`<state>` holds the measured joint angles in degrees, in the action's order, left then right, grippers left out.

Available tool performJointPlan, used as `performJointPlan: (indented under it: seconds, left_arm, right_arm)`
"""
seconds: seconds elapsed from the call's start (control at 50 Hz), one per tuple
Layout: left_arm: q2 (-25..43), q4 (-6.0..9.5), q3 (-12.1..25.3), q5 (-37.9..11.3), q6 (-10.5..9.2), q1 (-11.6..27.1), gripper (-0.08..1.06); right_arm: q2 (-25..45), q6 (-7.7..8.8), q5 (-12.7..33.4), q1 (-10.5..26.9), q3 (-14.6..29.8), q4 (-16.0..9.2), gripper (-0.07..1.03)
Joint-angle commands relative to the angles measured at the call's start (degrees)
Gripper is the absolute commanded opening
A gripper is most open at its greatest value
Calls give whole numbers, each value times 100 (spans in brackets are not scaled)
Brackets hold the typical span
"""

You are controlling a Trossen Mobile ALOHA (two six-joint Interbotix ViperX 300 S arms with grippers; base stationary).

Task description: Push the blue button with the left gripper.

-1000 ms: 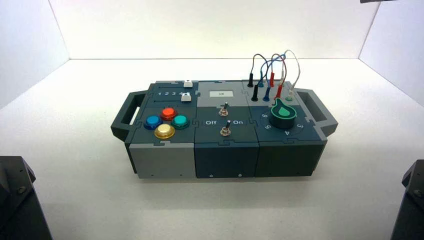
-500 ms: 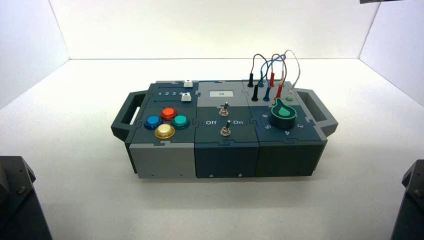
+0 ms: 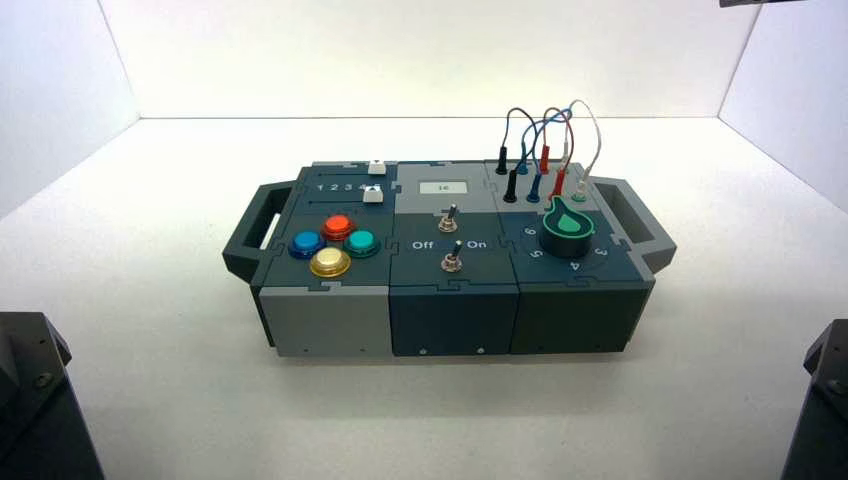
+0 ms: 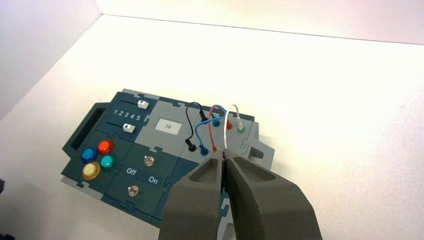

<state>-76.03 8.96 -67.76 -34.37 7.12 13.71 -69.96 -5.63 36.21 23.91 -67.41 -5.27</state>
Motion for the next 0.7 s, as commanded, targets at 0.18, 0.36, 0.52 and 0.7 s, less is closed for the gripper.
performJointPlan:
  seconds: [0.18,0.36,0.52,0.7]
  left_arm:
    - [105,9,97,53,18,-9,-3]
    - [105,26,97,44,9,-9,-3]
    - [97,35,88,44,9,-9,-3]
    - [105,53,97,35,9,-9,-3]
  right_arm:
    - [79,-26,-62,9,193,-18,-2]
    - [79,-26,-53,9,193,-18,-2]
    - [79,-26,-44,9,193,-18,-2]
    - [79,-18,-35,9,185,-18,-2]
